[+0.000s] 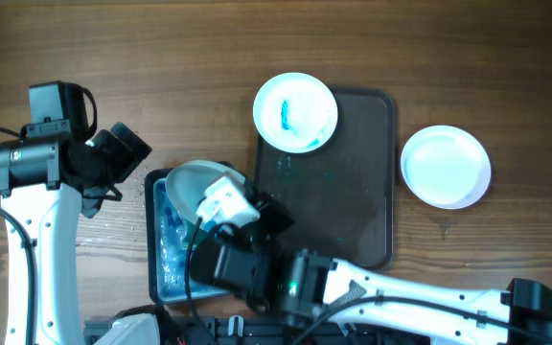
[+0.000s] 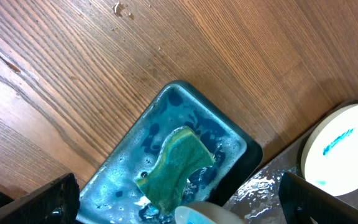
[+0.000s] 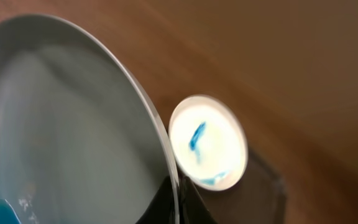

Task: Clean dirty plates on tray and stack at the side
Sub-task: 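Lift the scrubbed plate with the right gripper and carry it right, then stack the plate onto the cleaned plate right of the tray, then grasp the last white plate rim with the right gripper and pull it down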

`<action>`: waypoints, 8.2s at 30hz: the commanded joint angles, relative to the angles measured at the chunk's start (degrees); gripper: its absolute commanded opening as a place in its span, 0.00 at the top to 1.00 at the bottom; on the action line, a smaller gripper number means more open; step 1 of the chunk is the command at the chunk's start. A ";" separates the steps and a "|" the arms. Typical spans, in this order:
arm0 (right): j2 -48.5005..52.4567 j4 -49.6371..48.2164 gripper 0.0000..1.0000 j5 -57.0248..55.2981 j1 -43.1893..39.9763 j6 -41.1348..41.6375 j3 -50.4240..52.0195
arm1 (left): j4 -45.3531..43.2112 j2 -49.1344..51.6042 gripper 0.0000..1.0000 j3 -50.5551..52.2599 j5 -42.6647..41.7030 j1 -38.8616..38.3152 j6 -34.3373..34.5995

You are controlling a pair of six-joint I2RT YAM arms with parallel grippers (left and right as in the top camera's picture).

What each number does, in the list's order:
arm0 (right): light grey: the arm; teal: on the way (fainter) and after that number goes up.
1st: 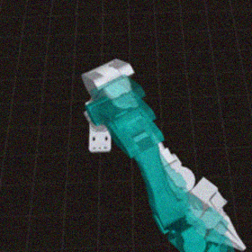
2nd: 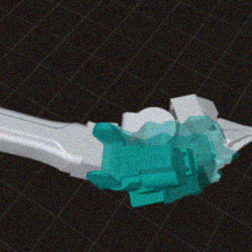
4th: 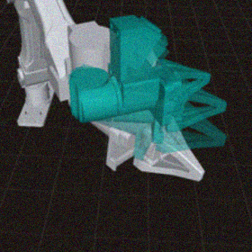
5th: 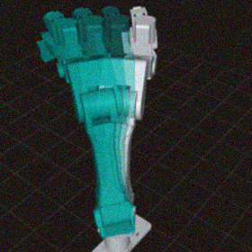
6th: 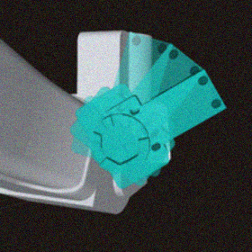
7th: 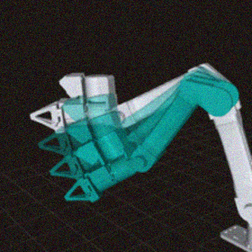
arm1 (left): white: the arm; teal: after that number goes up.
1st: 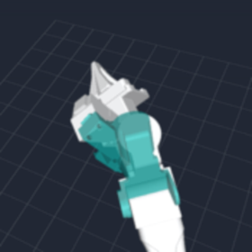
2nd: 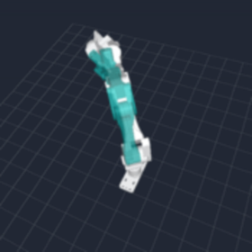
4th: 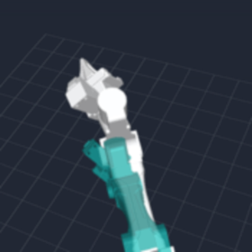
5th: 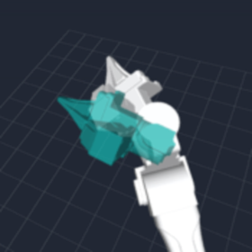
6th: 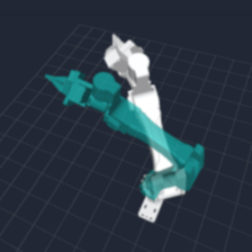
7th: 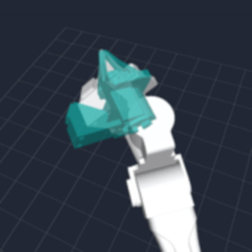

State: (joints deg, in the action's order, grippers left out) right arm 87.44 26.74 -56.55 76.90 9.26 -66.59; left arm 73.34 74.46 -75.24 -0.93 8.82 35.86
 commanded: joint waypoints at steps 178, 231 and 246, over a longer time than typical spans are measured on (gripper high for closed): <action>0.24 6.34 0.58 40.92 -64.57 -4.74 10.58 | 0.00 -0.20 0.00 -0.87 -0.07 0.42 -0.94; -6.05 28.22 0.96 59.91 -62.60 10.38 -6.99 | 0.00 -0.20 0.00 -0.87 -0.07 0.42 -0.94; -9.22 3.06 0.96 61.83 -58.38 17.86 26.53 | -1.46 -0.20 0.00 -0.87 -5.18 0.42 -0.52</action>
State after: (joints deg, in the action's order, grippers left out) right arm 78.48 32.99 6.37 18.17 25.96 -42.76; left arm 71.68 74.46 -75.29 -1.48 8.82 35.86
